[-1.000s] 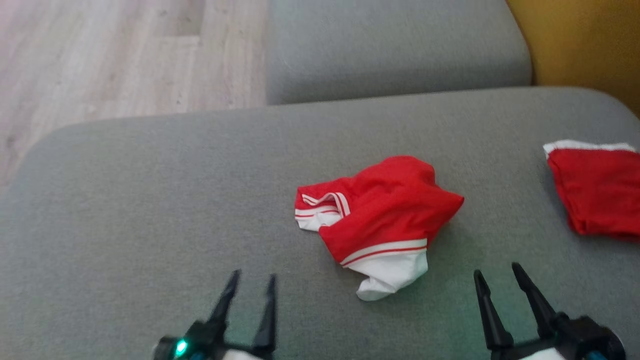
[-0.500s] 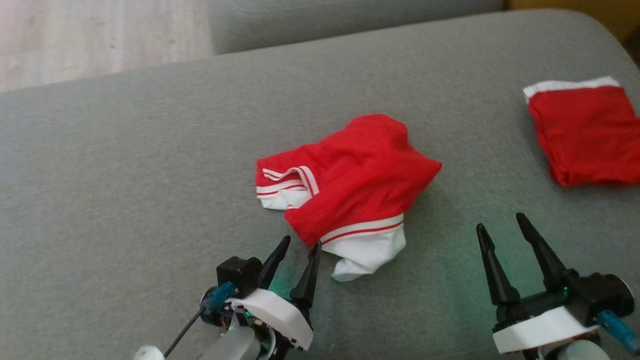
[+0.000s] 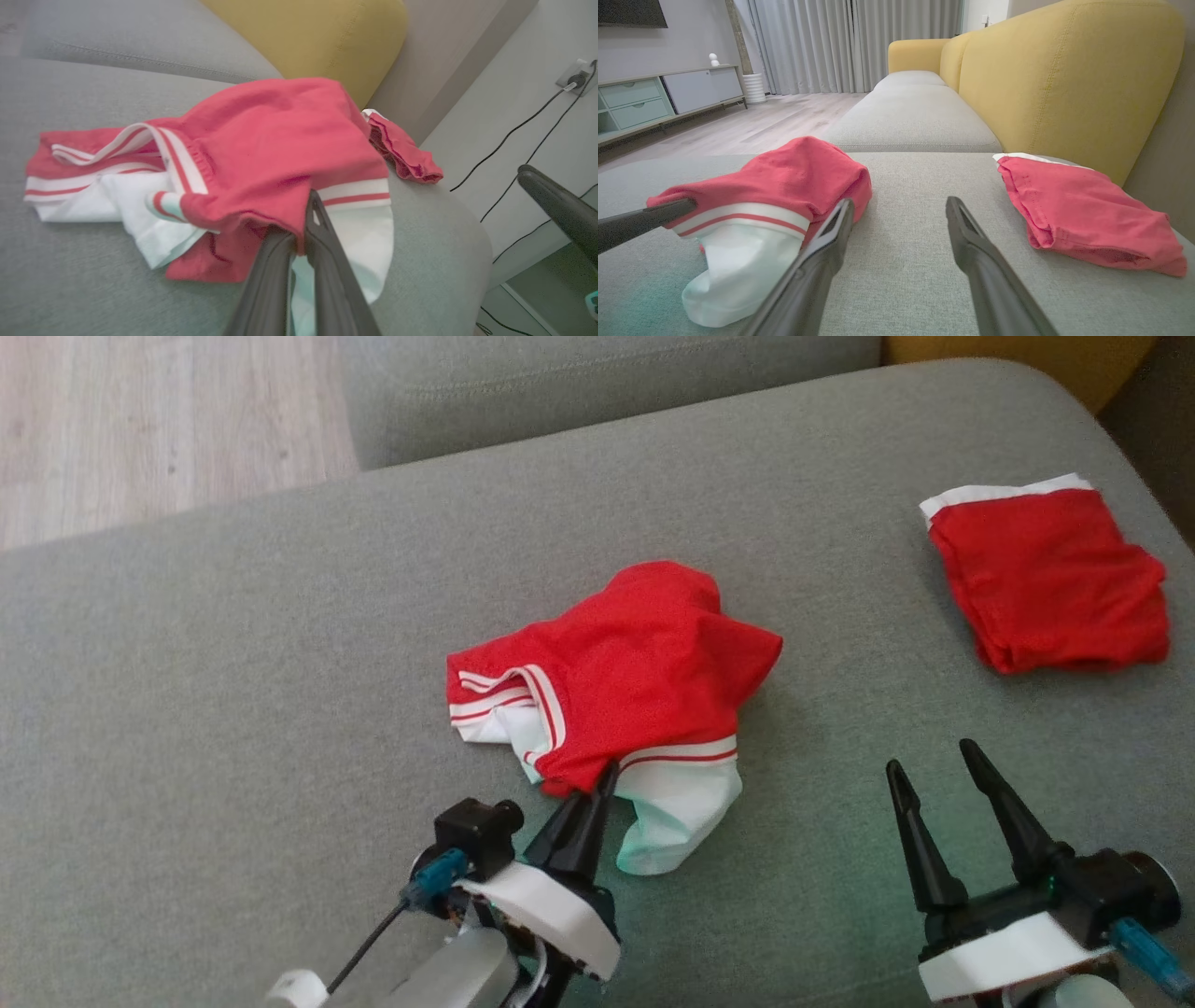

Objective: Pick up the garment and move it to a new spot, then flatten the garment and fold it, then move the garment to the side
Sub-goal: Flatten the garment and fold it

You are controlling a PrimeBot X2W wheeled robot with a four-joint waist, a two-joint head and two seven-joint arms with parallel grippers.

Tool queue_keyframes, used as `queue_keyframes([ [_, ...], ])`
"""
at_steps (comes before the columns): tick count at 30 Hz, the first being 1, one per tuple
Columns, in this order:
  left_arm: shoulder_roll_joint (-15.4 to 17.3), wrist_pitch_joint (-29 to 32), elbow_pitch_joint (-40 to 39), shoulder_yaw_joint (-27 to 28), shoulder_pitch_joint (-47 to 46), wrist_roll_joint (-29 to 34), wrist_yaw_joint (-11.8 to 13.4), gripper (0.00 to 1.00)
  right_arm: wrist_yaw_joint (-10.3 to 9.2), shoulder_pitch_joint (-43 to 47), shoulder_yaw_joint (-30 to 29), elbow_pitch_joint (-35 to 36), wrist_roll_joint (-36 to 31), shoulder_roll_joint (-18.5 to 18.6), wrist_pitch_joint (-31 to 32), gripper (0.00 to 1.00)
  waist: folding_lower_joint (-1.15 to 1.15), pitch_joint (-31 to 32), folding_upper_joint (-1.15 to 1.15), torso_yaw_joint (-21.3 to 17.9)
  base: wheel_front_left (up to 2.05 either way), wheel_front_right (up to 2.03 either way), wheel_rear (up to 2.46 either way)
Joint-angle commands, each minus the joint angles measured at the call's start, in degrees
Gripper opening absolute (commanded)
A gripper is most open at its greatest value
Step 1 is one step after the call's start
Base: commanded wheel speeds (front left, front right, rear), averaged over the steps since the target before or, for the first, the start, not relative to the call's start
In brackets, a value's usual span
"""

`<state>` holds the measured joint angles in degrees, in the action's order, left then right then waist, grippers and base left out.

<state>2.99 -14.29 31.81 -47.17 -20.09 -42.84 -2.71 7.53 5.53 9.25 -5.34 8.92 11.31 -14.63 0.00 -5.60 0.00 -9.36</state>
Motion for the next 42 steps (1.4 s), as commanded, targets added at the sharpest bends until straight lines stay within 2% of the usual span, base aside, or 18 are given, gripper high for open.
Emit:
queue_keyframes([
  [1, -0.11, -0.69, -2.48, 0.86, -2.73, 0.15, -0.2, 0.0, -0.04, -0.5, 1.27, 1.6, -0.4, 0.64, -0.37, 1.0, 0.0, 1.18, 0.0, -0.55, 0.0, 0.0, 0.0],
  [5, -0.11, -0.7, -5.44, -1.33, -6.79, -1.21, -2.1, 0.0, -0.04, -0.71, 2.01, 1.5, -0.83, 0.28, -0.37, 1.0, 0.0, 3.22, 0.0, -1.71, 0.0, 0.0, 0.0],
  [10, -0.11, -0.7, -7.42, -5.2, -18.67, -0.37, -4.35, 0.0, -0.04, -1.69, 2.63, 2.44, -2.01, -0.53, -0.37, 1.0, 0.0, 4.49, 0.0, -4.63, 0.0, 0.0, 0.0],
  [18, 0.1, -0.71, -2.37, -3.39, -43.04, -2.23, -4.75, 0.0, -0.04, -2.18, 3.08, 3.72, -2.68, -2.48, -0.37, 1.0, 0.0, 5.39, 0.0, -9.68, 0.0, 0.0, 0.0],
  [23, 3.22, -0.71, 2.81, -0.23, -52.97, -1.62, -4.76, 0.0, -0.04, -1.13, 1.61, 3.89, -3.16, -3.03, -0.37, 1.0, 0.0, 6.26, 0.0, -9.79, 0.0, 0.0, 0.0],
  [28, 5.68, -0.71, 8.24, 1.45, -51.04, -2.32, -4.64, 0.0, -0.04, -0.13, 0.42, 4.3, -3.74, -3.23, -0.37, 1.0, 0.0, 6.6, 0.0, -7.73, 0.0, 0.0, 0.0],
  [36, 9.92, -0.67, 15.12, 1.83, -31.12, -7.72, -4.37, 0.0, -0.04, 1.25, -1.04, 5.06, -4.14, -3.24, -0.37, 1.0, 0.0, 5.23, 0.0, -1.38, 0.0, 0.0, 0.0],
  [42, 13.99, -0.7, 14.48, 5.75, -22.48, -7.75, -1.99, 0.0, -0.04, 1.06, -1.11, 5.42, -4.08, -2.22, -0.37, 1.0, 0.0, 2.72, 0.0, 2.46, 0.0, 0.0, 0.0],
])
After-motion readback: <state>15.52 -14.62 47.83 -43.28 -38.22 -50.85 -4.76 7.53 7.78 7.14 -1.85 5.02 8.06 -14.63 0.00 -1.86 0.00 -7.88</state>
